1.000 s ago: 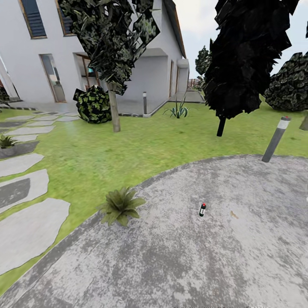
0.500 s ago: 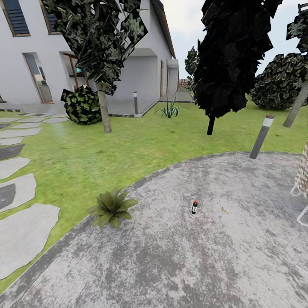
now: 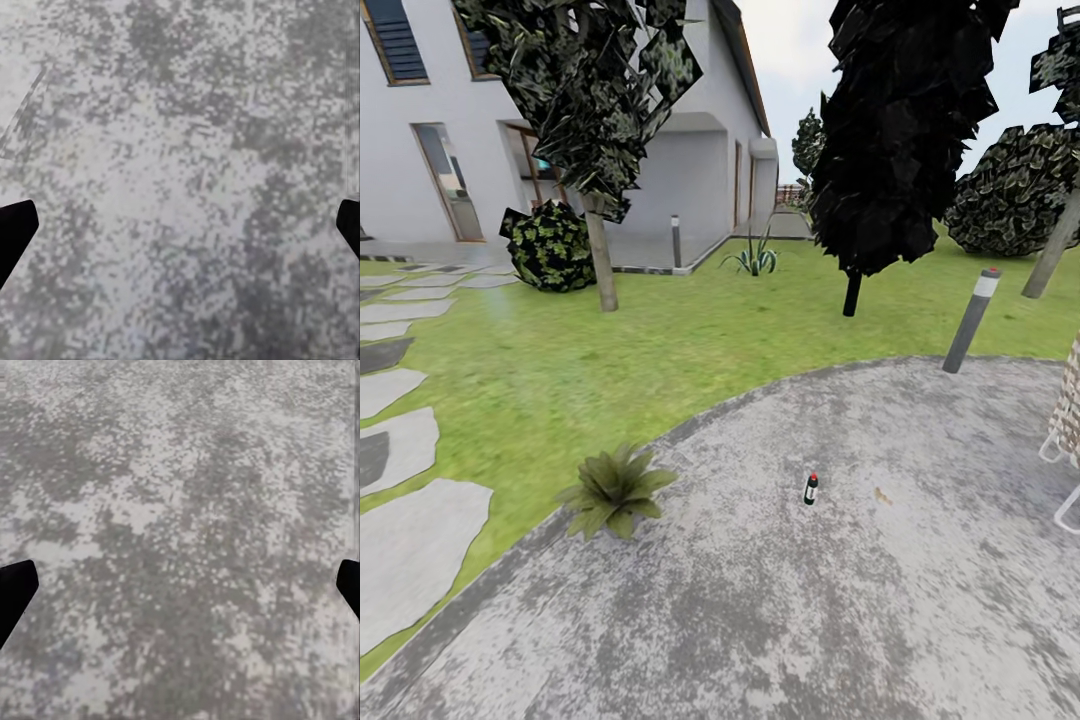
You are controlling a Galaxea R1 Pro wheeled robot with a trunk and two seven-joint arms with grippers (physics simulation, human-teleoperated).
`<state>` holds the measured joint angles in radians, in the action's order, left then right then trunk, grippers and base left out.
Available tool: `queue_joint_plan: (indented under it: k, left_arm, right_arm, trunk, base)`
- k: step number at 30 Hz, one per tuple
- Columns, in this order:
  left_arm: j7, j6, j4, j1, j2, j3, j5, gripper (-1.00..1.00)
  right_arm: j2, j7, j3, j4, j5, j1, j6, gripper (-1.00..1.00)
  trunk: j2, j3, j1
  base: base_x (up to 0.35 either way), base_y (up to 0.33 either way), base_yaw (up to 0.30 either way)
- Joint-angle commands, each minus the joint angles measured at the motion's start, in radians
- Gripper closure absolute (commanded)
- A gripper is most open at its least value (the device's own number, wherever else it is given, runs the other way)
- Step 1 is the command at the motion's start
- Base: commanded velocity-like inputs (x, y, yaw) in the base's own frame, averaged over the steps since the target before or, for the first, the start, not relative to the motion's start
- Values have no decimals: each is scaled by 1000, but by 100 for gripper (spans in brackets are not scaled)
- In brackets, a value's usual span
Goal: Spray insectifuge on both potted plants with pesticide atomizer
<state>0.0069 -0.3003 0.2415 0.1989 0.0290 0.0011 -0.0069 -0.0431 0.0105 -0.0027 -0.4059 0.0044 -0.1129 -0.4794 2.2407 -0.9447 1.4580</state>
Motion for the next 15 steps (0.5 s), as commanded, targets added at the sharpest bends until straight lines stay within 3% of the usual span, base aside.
queue_joint_plan:
  k: [1,15]
  left_arm:
    - [1,-3,-1,0,0,0,-1,-100]
    - [1,-3,-1,0,0,0,-1,-100]
  right_arm:
    - [0,1,0,1,0,-1,-3,-100]
    - [0,1,0,2,2,-1,-2,-100]
  trunk:
    - [0,-1,0]
    - [0,-1,0]
  base:
    - [195,-196,0]
    - [228,-191,0]
